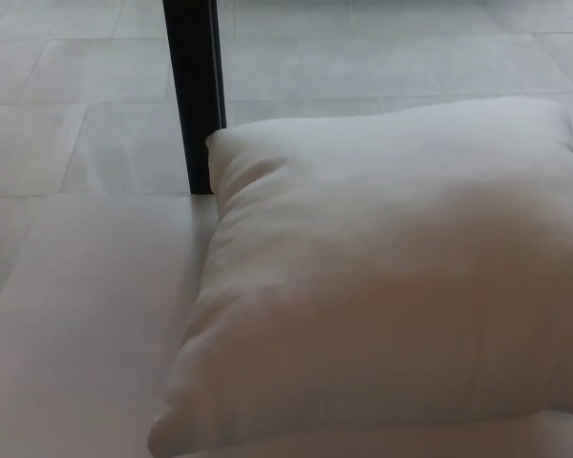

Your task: The robot uses its left hand to press on the left side of the pillow kept in the middle of the desk and uses its right hand to lift up and the right side of the pillow and turn it over

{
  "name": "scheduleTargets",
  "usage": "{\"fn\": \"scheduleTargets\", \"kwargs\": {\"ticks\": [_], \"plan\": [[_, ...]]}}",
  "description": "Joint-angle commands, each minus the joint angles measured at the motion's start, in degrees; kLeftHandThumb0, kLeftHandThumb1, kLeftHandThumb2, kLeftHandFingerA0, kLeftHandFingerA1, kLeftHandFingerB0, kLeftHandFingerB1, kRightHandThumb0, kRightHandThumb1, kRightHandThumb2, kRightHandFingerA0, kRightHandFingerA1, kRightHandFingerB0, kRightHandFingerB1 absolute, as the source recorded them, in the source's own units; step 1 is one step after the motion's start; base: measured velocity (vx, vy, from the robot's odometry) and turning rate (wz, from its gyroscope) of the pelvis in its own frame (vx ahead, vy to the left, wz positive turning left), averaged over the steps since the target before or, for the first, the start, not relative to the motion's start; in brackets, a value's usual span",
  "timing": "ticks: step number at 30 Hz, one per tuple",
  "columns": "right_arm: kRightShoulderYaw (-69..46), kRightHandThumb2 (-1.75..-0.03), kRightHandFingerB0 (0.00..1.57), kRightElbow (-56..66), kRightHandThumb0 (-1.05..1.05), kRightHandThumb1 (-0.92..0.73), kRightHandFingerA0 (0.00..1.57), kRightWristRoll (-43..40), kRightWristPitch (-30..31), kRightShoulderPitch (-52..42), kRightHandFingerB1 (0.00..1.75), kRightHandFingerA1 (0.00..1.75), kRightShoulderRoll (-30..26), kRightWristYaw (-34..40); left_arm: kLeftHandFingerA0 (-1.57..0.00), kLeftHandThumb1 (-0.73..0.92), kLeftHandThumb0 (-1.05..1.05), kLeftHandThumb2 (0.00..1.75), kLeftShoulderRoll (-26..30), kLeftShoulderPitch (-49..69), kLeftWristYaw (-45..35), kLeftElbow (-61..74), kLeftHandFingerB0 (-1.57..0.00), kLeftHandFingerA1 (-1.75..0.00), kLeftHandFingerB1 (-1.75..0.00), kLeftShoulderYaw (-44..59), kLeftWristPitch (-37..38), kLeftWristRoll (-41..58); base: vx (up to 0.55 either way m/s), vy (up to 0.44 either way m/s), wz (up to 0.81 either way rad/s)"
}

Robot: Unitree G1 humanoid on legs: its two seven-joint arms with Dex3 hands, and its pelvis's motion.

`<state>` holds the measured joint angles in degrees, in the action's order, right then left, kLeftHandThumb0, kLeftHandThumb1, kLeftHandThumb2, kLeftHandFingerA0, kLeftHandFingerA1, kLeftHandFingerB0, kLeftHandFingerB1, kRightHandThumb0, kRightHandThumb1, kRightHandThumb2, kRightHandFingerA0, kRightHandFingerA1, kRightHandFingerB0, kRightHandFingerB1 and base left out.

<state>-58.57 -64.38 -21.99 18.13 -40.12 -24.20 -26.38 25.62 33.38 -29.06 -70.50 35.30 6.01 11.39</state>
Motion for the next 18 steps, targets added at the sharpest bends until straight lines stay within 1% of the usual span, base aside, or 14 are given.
{"fn": "scheduleTargets", "kwargs": {"ticks": [1, 4, 5, 6, 7, 8, 9, 11, 12, 13, 14, 16, 17, 18], "plan": [[-8.43, -1.10, 0.00, 11.77, -1.00, -0.64, 0.05, -15.18, 1.52, 40.95, 0.25, 0.40, -29.38, 16.52, -0.51, 0.51, -0.90, 0.77, 23.70, -37.61, 11.00, 32.34, -0.39, -0.60, -0.52, 6.23, -25.06, 13.62, 0.00, 0.000, 0.00], [-6.62, -1.08, 0.03, 14.55, -1.05, -0.66, 0.02, -15.49, 1.67, 48.00, 0.29, 0.46, -29.39, 14.73, -0.56, 0.61, -0.95, 0.59, 24.39, -44.52, 14.06, 35.65, -0.36, -0.67, -0.63, 5.66, -29.50, 13.51, -0.02, 0.003, 0.02], [-5.05, -1.11, 0.06, 15.97, -1.05, -0.64, 0.03, -14.78, 1.74, 50.11, 0.26, 0.65, -28.76, 13.83, -0.60, 0.55, -1.05, 0.58, 24.25, -46.35, 14.34, 36.85, -0.40, -0.96, -0.96, 5.51, -30.43, 13.84, -0.07, 0.004, 0.06], [-1.24, -1.08, 0.05, 21.31, -1.05, -0.64, 0.12, -13.52, 2.73, 53.81, 0.31, 0.69, -26.89, 12.01, -0.73, 0.49, -1.05, 0.60, 23.47, -49.80, 15.44, 42.06, -0.57, -1.06, -1.08, 4.93, -33.47, 15.19, 0.00, 0.000, 0.00], [0.86, -1.08, 0.05, 25.02, -1.05, -0.64, 0.12, -12.93, 3.59, 55.11, 0.31, 0.69, -25.62, 11.52, -0.73, 0.49, -1.05, 0.60, 22.68, -50.92, 16.42, 46.04, -0.57, -1.06, -1.08, 4.45, -35.42, 16.02, 0.00, 0.000, 0.00], [2.72, -1.08, 0.03, 28.95, -1.05, -0.64, 0.25, -12.35, 5.83, 56.52, 0.42, 0.78, -24.60, 12.91, -0.70, 0.48, -1.05, 0.61, 21.45, -52.16, 17.97, 49.73, -0.62, -1.14, -1.10, 3.92, -37.05, 16.24, 0.00, 0.000, 0.00], [6.94, -1.07, 0.10, 37.03, -1.05, -0.66, 0.41, -11.99, 8.63, 58.13, 0.62, 0.86, -22.19, 12.42, -0.50, 0.54, -1.05, 0.62, 18.70, -54.54, 21.67, 59.45, -0.40, -1.28, -1.26, 1.72, -41.54, 16.86, 0.00, 0.000, 0.00], [7.08, -1.07, 0.10, 37.87, -1.05, -0.66, 0.41, -11.35, 9.07, 58.63, 0.62, 0.86, -21.67, 12.33, -0.50, 0.54, -1.05, 0.62, 17.87, -55.28, 21.92, 60.66, -0.40, -1.28, -1.26, 1.82, -42.68, 16.01, 0.00, 0.000, 0.00], [10.97, -1.06, 0.21, 41.24, -0.99, -0.60, 0.46, -9.98, 8.22, 60.54, 0.72, 0.90, -19.46, 10.19, -0.19, 0.55, -0.91, 0.94, 15.71, -57.76, 23.53, 65.96, -0.08, -0.69, -0.63, -0.41, -45.74, 15.82, 0.00, 0.000, 0.00], [12.06, -0.64, 0.25, 43.86, -1.01, -0.78, 0.46, -10.20, 9.07, 61.27, 0.73, 0.91, -18.04, 10.54, -0.10, 0.62, -0.86, 1.04, 15.01, -58.90, 23.33, 67.91, -0.03, -0.59, -0.41, -1.77, -46.82, 15.04, 0.00, 0.000, 0.00], [13.39, -0.64, 0.14, 46.73, -1.03, -0.77, 0.20, -10.24, 9.86, 62.13, 0.57, 0.72, -16.42, 11.29, -0.07, 0.88, -0.74, 0.69, 14.04, -60.47, 23.57, 69.48, -0.02, -0.46, -0.16, -3.15, -47.85, 13.99, 0.00, 0.000, 0.00], [14.80, -0.64, 0.14, 49.81, -1.03, -0.77, 0.20, -9.79, 10.73, 63.23, 0.57, 0.72, -14.57, 12.08, -0.07, 0.88, -0.74, 0.69, 12.54, -62.54, 24.05, 71.34, -0.02, -0.46, -0.16, -4.21, -49.57, 12.33, 0.02, -0.001, 0.04], [17.34, -0.66, 0.04, 52.68, -0.96, -0.84, 0.09, -9.16, 11.47, 64.67, 0.38, 0.58, -12.46, 12.72, 0.00, 0.67, -0.79, 1.06, 10.89, -64.98, 25.07, 71.31, -0.03, -0.50, -0.26, -4.71, -50.54, 12.33, 0.00, 0.000, 0.00], [18.32, -0.66, 0.03, 53.71, -0.96, -0.85, 0.07, -8.89, 12.58, 66.11, 0.31, 0.50, -11.22, 13.82, 0.00, 0.65, -0.72, 1.04, 9.98, -66.41, 25.51, 71.84, -0.01, -0.50, -0.29, -4.78, -51.64, 12.43, 0.00, 0.000, 0.00]]}}
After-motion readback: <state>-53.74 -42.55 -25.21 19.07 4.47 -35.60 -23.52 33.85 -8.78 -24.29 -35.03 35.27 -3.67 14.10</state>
